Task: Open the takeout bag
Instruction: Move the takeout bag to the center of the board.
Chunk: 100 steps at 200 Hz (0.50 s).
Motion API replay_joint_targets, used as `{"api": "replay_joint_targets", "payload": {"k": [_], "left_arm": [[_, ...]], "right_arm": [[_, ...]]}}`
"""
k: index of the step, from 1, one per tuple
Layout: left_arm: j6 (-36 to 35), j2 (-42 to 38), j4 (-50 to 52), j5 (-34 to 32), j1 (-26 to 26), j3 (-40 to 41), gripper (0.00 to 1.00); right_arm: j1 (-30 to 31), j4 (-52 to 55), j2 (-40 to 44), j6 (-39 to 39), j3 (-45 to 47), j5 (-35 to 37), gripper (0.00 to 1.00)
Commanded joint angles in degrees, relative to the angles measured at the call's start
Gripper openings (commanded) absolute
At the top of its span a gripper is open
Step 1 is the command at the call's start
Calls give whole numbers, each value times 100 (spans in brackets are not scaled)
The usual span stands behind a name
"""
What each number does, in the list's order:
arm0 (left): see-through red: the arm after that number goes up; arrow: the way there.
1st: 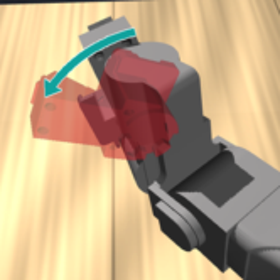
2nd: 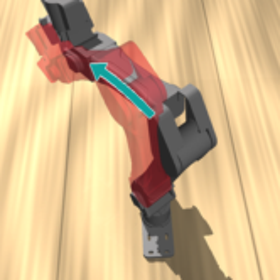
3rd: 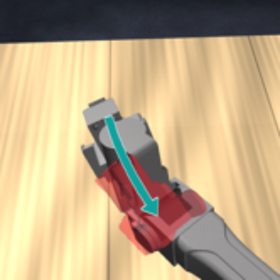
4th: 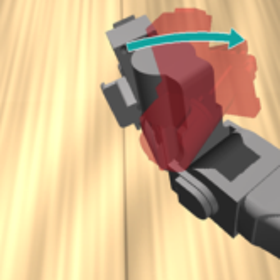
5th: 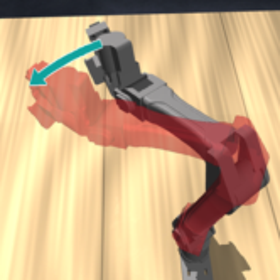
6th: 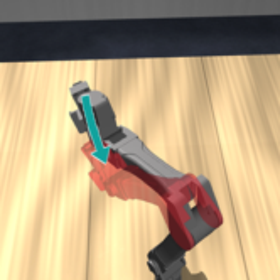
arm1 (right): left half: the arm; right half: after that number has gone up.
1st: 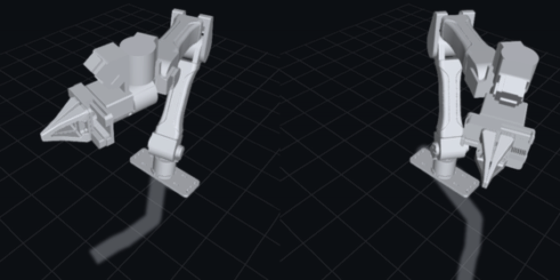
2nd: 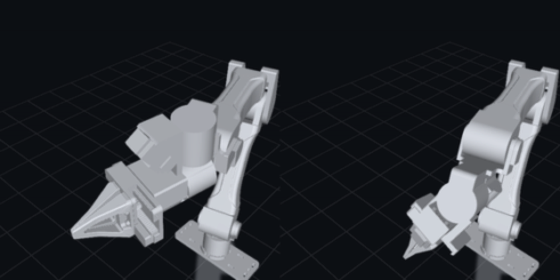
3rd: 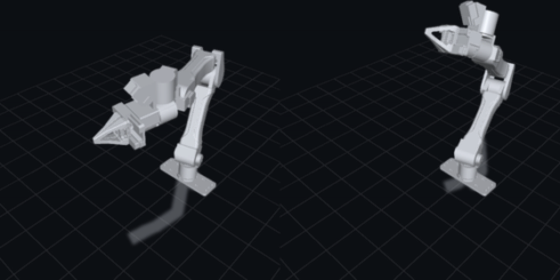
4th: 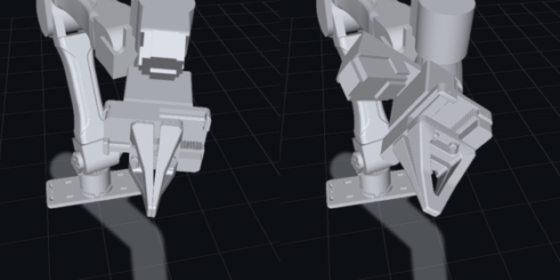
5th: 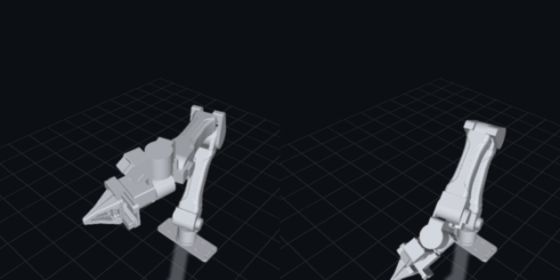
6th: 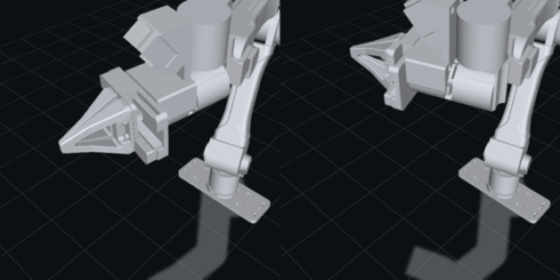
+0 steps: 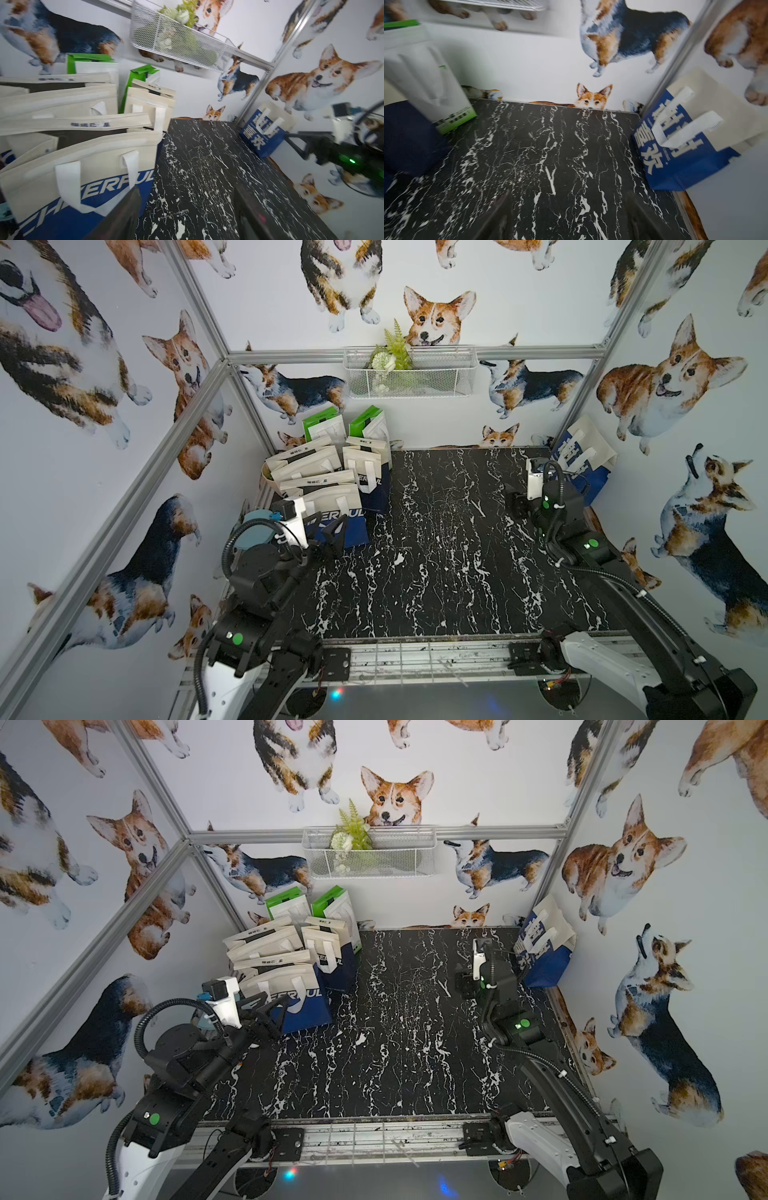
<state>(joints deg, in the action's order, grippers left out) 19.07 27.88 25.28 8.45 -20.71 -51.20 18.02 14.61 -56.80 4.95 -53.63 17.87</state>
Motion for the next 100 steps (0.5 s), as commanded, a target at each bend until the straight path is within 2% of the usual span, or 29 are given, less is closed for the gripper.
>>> {"api": "replay_joint_targets", "payload": {"k": [1,17,48,73,100], "left_arm": [[-460,-79,762,800,-14,124,72],[-684,-349,644,740,-16,601,72],[-927,-675,794,536,-17,916,72],[-919,-932,635,718,-16,1115,72],[-1062,-1054,716,598,-18,1137,72]], "right_arm": [[-992,-90,-377,1096,-205,-80,85],[-1672,-201,-589,1418,-210,8,85],[-2631,-391,-1327,1924,-395,76,84],[-2926,-529,-2037,1956,-769,138,85],[-3135,-635,-2630,1741,-1160,358,90]]}}
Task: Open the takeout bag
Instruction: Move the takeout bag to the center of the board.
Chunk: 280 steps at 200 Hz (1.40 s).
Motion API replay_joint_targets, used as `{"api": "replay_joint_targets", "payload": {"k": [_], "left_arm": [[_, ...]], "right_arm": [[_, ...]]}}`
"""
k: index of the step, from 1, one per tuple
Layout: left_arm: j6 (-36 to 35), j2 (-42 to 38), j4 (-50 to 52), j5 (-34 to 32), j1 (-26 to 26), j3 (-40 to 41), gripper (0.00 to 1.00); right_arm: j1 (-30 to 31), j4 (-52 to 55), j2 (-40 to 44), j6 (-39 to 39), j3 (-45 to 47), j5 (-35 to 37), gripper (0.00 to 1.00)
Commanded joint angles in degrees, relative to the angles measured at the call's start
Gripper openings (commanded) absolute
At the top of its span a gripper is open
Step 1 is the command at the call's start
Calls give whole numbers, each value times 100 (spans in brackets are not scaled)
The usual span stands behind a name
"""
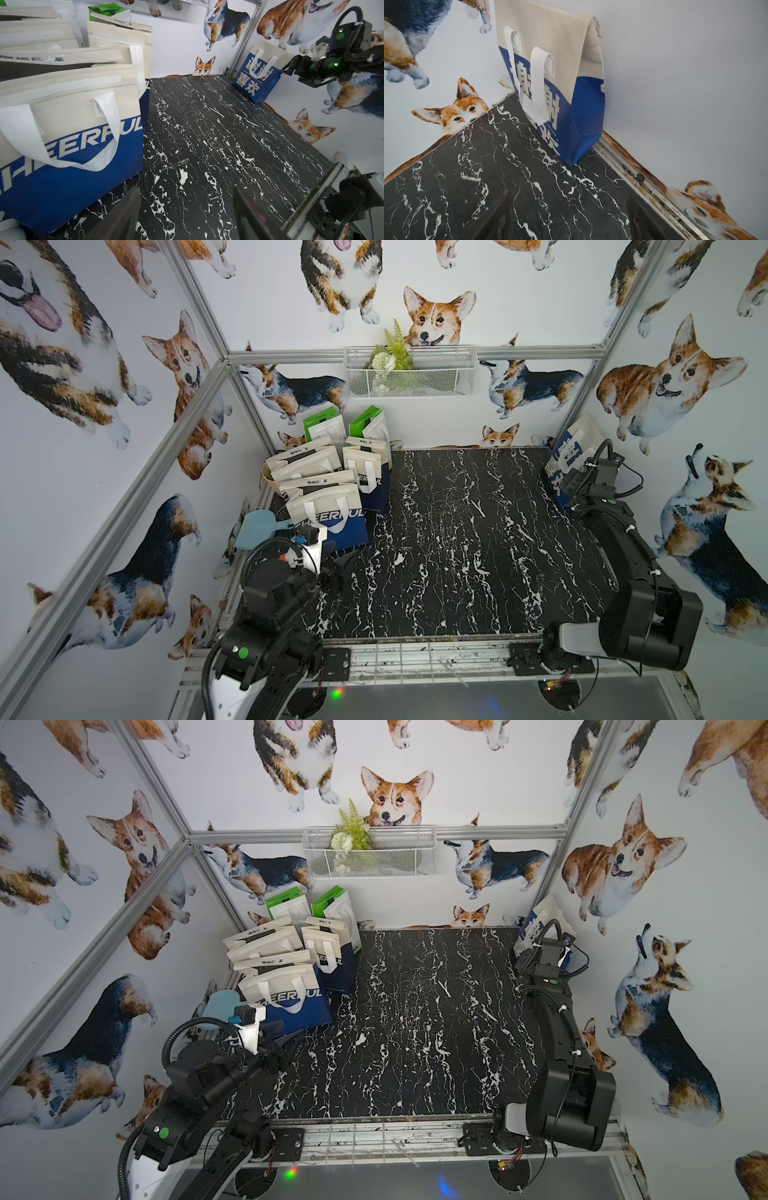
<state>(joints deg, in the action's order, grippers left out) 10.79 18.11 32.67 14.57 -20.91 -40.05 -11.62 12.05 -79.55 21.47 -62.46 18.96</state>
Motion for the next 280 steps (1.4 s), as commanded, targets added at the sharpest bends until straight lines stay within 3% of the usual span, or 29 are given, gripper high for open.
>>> {"api": "replay_joint_targets", "payload": {"k": [1,48,97,125,169,195,229,280], "left_arm": [[-234,-78,-23,-19,0,23,73],[-296,-340,-24,-15,-121,89,72],[-301,-361,-23,-33,-188,114,72],[-296,-374,-14,-33,-189,121,72],[-288,-352,-44,3,-183,141,72],[-279,-343,-74,36,-148,153,72],[-259,-334,-86,90,-106,156,72],[-210,-274,-141,245,-100,187,72]], "right_arm": [[-181,-384,-379,95,-285,244,90],[-504,-289,-1582,149,-1075,-150,90],[-508,-853,-2477,41,-1430,-959,80],[-506,-1083,-2643,-193,-1525,-1179,64],[-508,-1205,-2665,-309,-1507,-1532,13],[-500,-1260,-2492,-211,-1294,-1689,0],[-197,-1305,-2002,-317,-811,-1716,0],[895,-1449,-880,-145,423,-1846,0]]}}
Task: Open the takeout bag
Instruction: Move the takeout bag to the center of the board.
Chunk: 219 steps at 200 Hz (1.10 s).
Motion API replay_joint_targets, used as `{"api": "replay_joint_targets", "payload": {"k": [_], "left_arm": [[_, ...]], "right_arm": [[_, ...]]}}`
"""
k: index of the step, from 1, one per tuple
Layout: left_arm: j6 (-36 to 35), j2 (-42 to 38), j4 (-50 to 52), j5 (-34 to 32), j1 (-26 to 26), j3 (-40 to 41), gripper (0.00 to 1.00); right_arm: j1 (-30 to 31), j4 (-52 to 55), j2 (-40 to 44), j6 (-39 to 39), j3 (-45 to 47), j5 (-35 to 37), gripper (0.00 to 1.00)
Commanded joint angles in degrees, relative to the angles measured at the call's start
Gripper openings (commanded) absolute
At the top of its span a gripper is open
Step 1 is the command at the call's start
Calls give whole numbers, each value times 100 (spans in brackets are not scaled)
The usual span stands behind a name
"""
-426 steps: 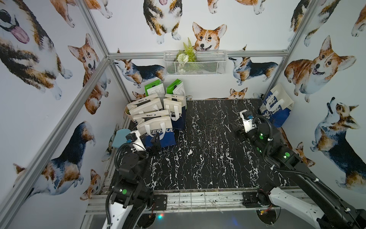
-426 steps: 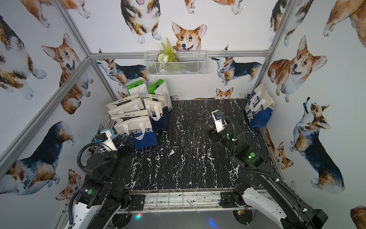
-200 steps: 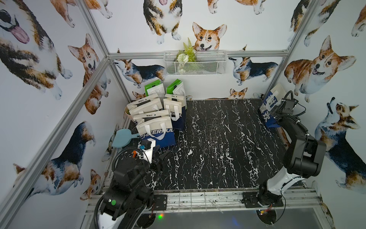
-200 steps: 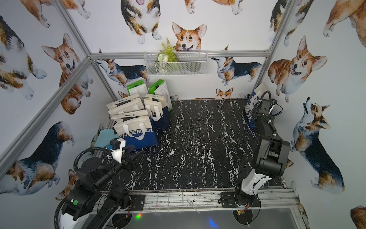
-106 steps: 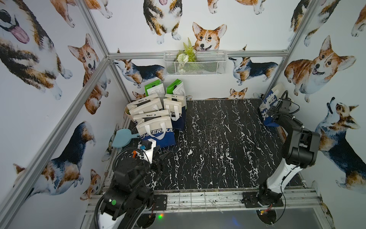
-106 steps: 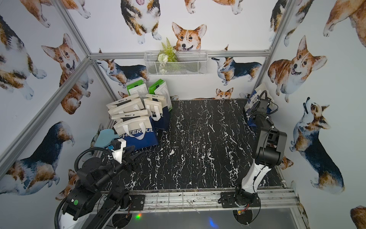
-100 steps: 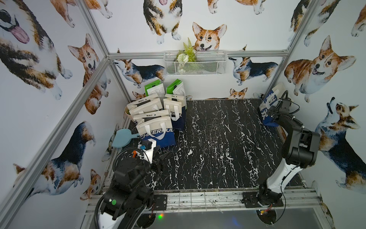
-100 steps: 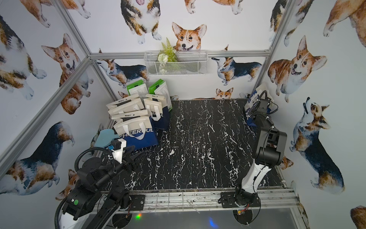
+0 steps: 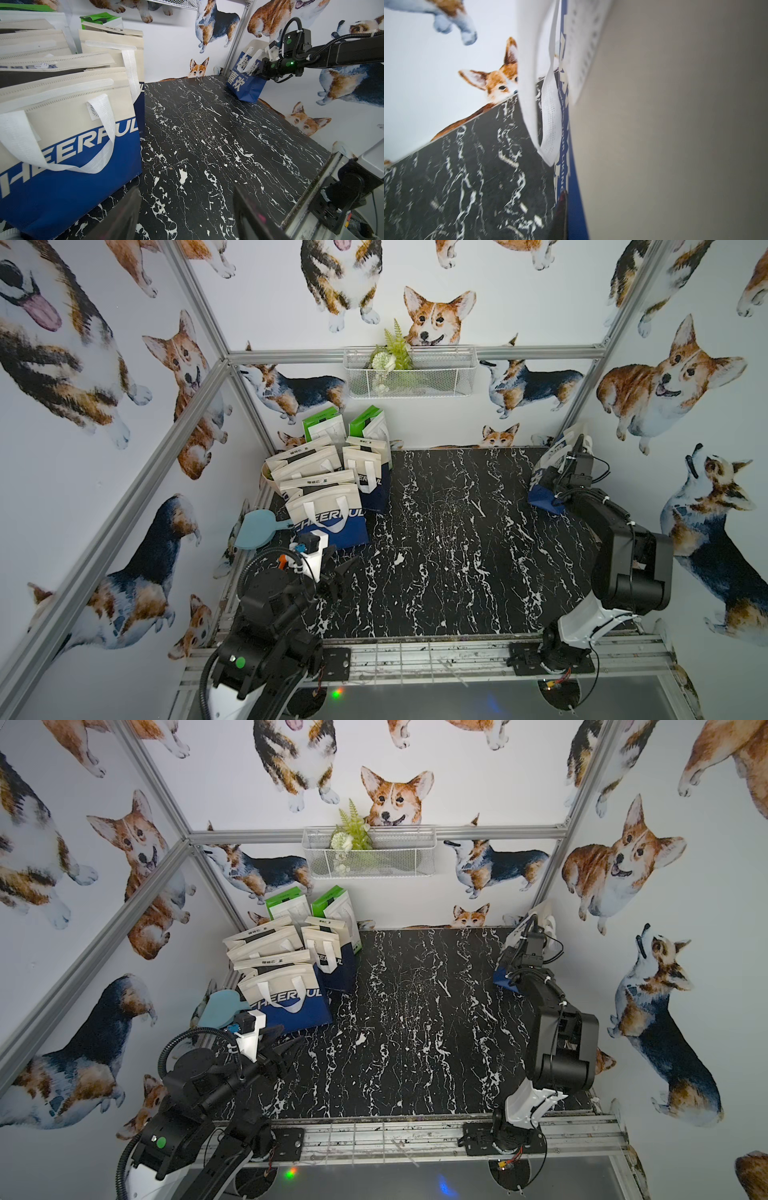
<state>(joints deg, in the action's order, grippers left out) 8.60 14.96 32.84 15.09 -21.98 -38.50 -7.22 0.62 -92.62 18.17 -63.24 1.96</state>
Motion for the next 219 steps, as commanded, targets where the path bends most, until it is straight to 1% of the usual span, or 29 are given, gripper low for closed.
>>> {"api": "replay_joint_targets", "payload": {"k": [1,12,36,65,70,96,107,122,138,143,147,160,168,180,193,207,219], "left_arm": [[5,41,-166,203,4,34,72],[31,72,-199,287,-1,61,72],[42,129,-211,284,-6,54,72],[76,214,-229,257,-1,45,72],[88,261,-233,258,0,37,72],[202,483,-251,257,7,9,72],[270,550,-268,283,8,0,72],[365,585,-360,309,6,16,71],[518,576,-442,327,3,66,71],[576,579,-484,340,9,94,70],[596,586,-500,364,9,110,70],[712,579,-532,335,7,164,70],[821,556,-605,323,2,225,69],[969,532,-809,441,3,337,70],[1132,573,-1017,558,8,425,69],[1341,673,-1176,604,-1,492,69],[1499,781,-1332,712,0,576,68]], "right_arm": [[488,-334,463,194,544,-136,0],[839,-551,728,192,902,-158,0],[1706,-393,1187,59,1351,-92,0],[2743,-36,1566,-125,1675,-232,0],[3014,64,1656,-125,1744,-214,0],[3857,214,2039,-233,2065,-291,0],[4154,325,2212,-268,2139,-457,0],[4455,520,2482,-268,2254,-644,0],[4665,654,2778,-361,2481,-1207,0],[4697,718,2798,-360,2550,-1360,0],[4718,762,3003,-366,2622,-1488,0],[4747,805,3261,-364,2902,-1873,0],[4764,851,3421,-383,3050,-1958,0],[4776,868,3618,-367,3248,-1861,0],[4774,842,3818,-365,3458,-1770,6],[4782,892,4041,-305,3550,-1660,24],[4783,933,4264,-245,3551,-1725,32]]}}
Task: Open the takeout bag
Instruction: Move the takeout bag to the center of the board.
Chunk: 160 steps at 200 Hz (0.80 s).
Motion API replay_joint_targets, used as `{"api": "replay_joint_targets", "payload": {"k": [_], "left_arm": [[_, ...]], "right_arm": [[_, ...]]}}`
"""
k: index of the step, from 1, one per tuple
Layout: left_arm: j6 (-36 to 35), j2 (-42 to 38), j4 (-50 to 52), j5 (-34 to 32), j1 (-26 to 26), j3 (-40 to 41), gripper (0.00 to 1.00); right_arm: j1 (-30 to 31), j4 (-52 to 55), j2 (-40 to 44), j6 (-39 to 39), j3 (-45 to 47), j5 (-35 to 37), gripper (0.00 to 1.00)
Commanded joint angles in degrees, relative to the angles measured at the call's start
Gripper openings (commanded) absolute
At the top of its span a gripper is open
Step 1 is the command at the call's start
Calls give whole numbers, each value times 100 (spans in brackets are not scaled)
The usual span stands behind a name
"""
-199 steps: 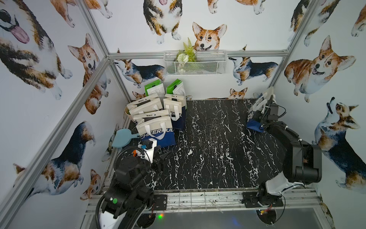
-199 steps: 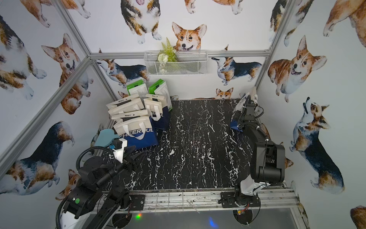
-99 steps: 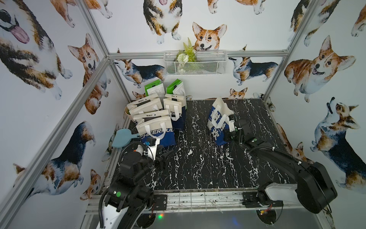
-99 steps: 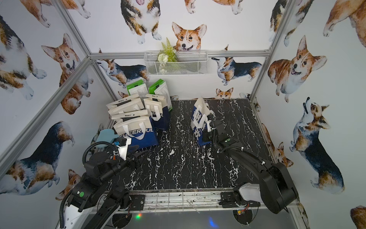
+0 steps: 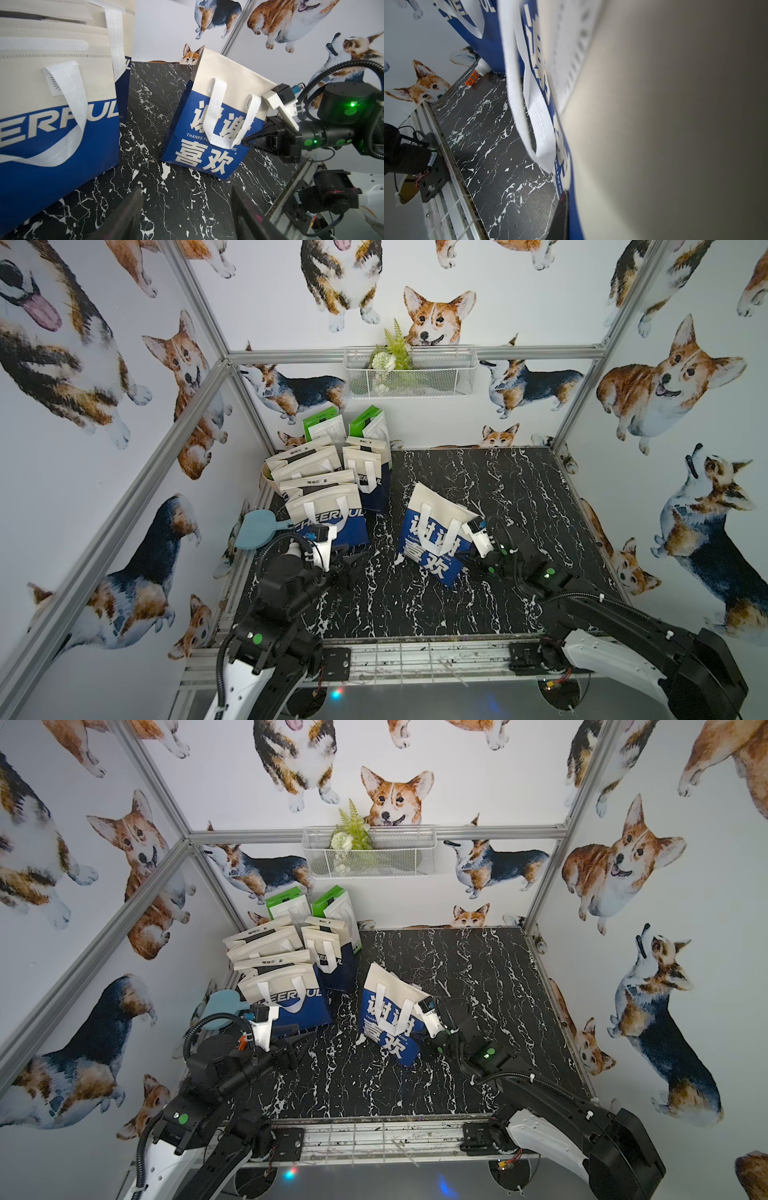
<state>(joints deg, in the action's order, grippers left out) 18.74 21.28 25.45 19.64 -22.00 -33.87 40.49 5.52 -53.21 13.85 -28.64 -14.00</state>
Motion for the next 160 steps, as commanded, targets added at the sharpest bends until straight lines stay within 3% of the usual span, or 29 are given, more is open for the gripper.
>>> {"api": "replay_joint_targets", "payload": {"k": [1,29,43,75,104,114,128,141,160], "left_arm": [[501,162,-611,267,-2,124,68],[748,412,-885,573,-40,316,60],[805,545,-996,586,-97,451,54],[982,942,-1588,427,-447,806,41],[938,1721,-1974,-27,-1279,766,34],[885,2040,-2083,-298,-1646,697,33],[816,2451,-2241,-789,-2113,586,32],[747,2901,-2405,-1095,-2384,440,30],[636,3645,-2365,-1277,-2519,35,28]], "right_arm": [[16,451,344,197,94,-138,33],[13,714,1095,572,-31,-326,47],[12,966,1477,580,-86,-320,48],[18,1725,2614,537,-152,674,49],[12,2038,3382,579,-91,2476,15],[10,2105,3426,669,-95,3224,14],[-17,1896,3279,726,-33,3983,22],[-100,1398,2913,549,16,3960,31],[-483,839,1984,588,-147,3563,30]]}}
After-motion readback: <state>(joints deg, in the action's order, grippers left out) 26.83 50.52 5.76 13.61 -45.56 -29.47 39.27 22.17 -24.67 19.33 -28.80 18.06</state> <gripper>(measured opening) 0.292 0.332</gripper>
